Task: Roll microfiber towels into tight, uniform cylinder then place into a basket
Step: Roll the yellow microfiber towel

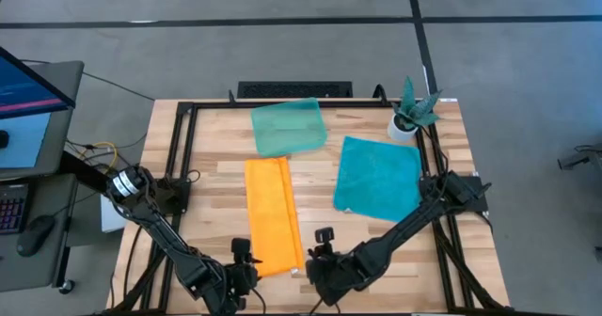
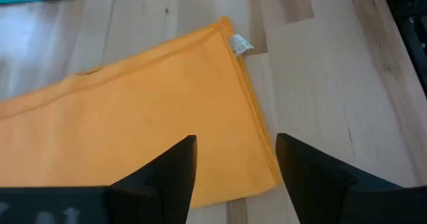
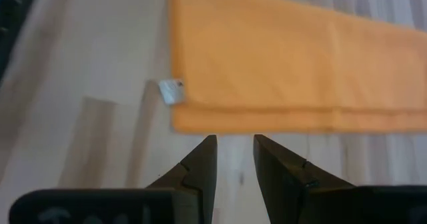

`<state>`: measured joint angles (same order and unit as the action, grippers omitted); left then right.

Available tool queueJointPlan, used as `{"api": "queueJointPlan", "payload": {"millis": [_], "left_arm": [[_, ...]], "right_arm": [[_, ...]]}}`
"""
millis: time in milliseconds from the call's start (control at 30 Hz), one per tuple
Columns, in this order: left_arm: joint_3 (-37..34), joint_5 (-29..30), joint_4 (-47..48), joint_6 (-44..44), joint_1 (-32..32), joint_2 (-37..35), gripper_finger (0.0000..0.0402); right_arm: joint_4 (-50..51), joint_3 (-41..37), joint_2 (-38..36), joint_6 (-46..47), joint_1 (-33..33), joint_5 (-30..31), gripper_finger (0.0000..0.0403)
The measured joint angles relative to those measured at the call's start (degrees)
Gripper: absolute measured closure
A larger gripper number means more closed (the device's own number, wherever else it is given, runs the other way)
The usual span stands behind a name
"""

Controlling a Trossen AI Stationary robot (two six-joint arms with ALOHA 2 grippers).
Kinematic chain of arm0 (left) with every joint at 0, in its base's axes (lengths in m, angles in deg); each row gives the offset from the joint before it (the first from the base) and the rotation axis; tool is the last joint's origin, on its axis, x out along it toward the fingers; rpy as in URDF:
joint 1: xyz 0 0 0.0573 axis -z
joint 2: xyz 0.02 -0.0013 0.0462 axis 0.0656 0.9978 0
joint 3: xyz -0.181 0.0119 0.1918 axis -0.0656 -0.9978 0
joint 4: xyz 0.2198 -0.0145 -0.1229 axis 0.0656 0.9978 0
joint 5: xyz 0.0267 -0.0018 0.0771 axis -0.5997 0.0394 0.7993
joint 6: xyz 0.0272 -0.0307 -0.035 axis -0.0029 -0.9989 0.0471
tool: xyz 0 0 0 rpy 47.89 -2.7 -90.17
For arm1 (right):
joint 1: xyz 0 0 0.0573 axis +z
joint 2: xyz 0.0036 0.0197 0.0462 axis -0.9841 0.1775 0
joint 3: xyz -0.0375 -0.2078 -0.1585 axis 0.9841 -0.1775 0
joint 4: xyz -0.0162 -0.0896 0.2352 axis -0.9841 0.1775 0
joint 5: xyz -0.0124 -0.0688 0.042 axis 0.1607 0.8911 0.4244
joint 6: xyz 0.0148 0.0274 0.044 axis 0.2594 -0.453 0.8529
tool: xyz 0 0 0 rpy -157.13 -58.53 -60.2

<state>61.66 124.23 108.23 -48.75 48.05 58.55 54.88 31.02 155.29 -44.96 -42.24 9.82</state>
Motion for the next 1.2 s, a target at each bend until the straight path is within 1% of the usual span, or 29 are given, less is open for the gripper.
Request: {"api": "queueJointPlan", "payload": {"millis": [200, 367, 433, 667, 733, 800, 867, 967, 1067, 1133, 1200], "left_arm": [[0.0, 1.77, -2.13, 1.4, 0.08, 0.0, 0.0213], [0.0, 7.81, -4.52, 2.69, -0.72, 0.0, 0.0223], [0.0, 9.04, -4.53, 2.14, -1.14, 0.0, 0.0228], [0.0, 6.93, -4.75, 1.61, -1.06, 0.0, 0.024], [-0.12, 6.76, -5.93, 2.24, -0.84, 0.0, 0.0243], [-1.02, 6.86, -8.56, 3.93, -0.75, 0.0, 0.0245], [-2.12, 7.01, -11.06, 5.79, -0.75, 0.04, 0.0248], [-3.63, 7.02, -15.51, 7.49, -0.75, 0.04, 0.0253], [-3.98, 6.99, -17.33, 10.48, -0.77, 0.04, 0.0259], [-3.7, 7.1, -19.12, 14.15, -0.77, 0.04, 0.0264], [-2.04, 7.85, -19.05, 19.71, -0.77, 0.07, 0.0269]], "right_arm": [[-4.55, -0.02, 0.0, -5.17, 1.12, -0.02, 0.0281], [-8.31, 0.0, 0.0, -8.14, 1.46, 0.04, 0.0281], [-9.54, 0.0, 0.0, -8.12, 1.31, 0.05, 0.0281], [-15.45, 0.03, 1.02, -8.54, 1.09, 0.47, 0.0281], [-16.44, -0.03, 1.44, -9.94, 1.07, -0.75, 0.0281], [-17.32, 0.21, 2.35, -11.13, 0.96, -2.18, 0.0281], [-16.19, -0.13, 2.94, -12.93, 0.94, -2.34, 0.0281], [-17.15, 0.08, 3.68, -13.56, 0.55, -2.3, 0.0281], [-16.67, -0.02, 3.87, -13.61, 0.61, -2.32, 0.0281], [-16.88, 0.0, 3.87, -13.65, 0.57, -2.29, 0.0281], [-16.55, 0.05, 3.76, -14.34, 0.7, -2.21, 0.0281]]}}
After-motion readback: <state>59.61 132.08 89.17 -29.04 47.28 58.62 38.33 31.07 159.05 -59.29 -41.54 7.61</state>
